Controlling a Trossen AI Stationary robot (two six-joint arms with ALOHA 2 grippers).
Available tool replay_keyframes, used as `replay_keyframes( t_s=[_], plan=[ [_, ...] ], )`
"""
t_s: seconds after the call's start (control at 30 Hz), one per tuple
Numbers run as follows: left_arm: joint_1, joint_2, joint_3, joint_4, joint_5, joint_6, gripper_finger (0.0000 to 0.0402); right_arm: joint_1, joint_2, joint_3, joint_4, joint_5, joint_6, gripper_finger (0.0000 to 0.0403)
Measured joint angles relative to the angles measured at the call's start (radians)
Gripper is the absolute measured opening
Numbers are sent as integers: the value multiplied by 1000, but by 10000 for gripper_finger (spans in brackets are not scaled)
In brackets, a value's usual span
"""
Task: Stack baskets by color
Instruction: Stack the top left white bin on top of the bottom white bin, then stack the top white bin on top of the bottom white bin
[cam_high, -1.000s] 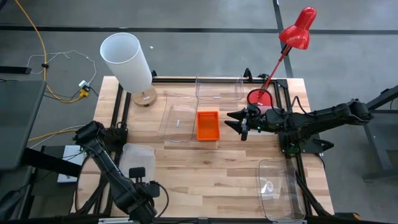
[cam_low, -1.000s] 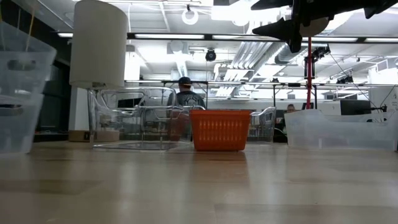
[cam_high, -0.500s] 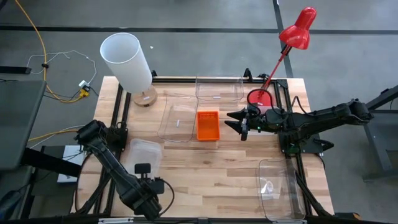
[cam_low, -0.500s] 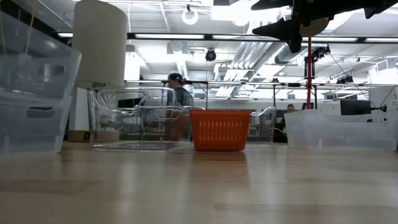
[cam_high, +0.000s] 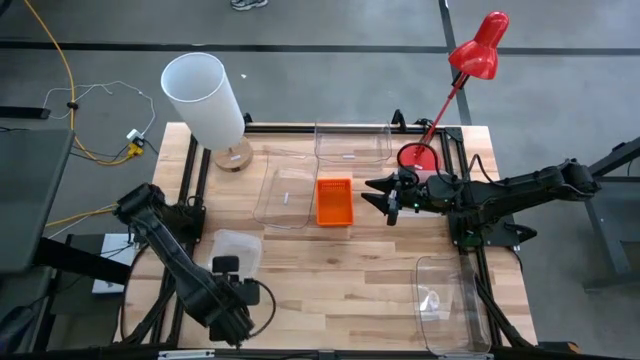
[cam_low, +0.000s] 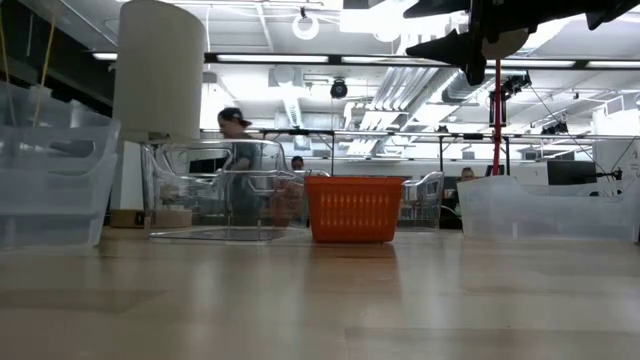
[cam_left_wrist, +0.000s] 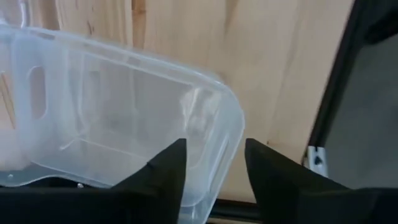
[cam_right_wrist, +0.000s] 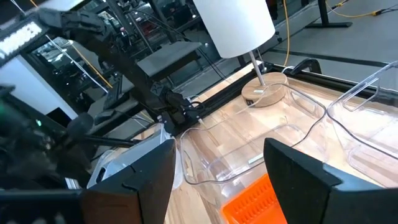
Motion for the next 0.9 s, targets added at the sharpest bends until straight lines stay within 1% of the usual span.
replay_keyframes(
  t_s=[0.1, 0.17, 0.23, 0.33, 0.43, 0.5, 0.57, 0.63, 0.73, 0.83, 0.9],
  plan=[
    [19, -67, 0, -2, -8, -4, 171, 0, 0, 0, 1, 0, 0, 232],
    [37, -114, 0, -1, -45, -5, 176, 0, 0, 0, 1, 0, 0, 232],
    [54, -163, 0, 7, -119, -7, 178, 0, 0, 0, 2, 0, 0, 232],
    [91, -238, 0, 69, -292, -6, 178, 0, 0, 0, 3, 0, 1, 232],
    [148, -306, -13, 205, -439, 51, 178, 0, 0, 0, 2, 0, 9, 232],
    [201, -358, -58, 327, -472, 132, 175, 0, 0, 0, 2, -1, 11, 232],
    [269, -403, -125, 484, -470, 223, 173, 0, 0, 0, 6, -11, 11, 232],
    [348, -447, -214, 657, -435, 311, 172, 0, 0, 0, 11, -19, 24, 232],
    [476, -502, -359, 962, -312, 409, 172, 0, 0, 0, 13, -58, 34, 232],
    [580, -534, -492, 1245, -206, 434, 172, 0, 0, 0, 14, -100, 31, 232],
    [627, -558, -571, 1375, -165, 445, 172, 0, 0, 0, 18, -120, 31, 232]
  ],
)
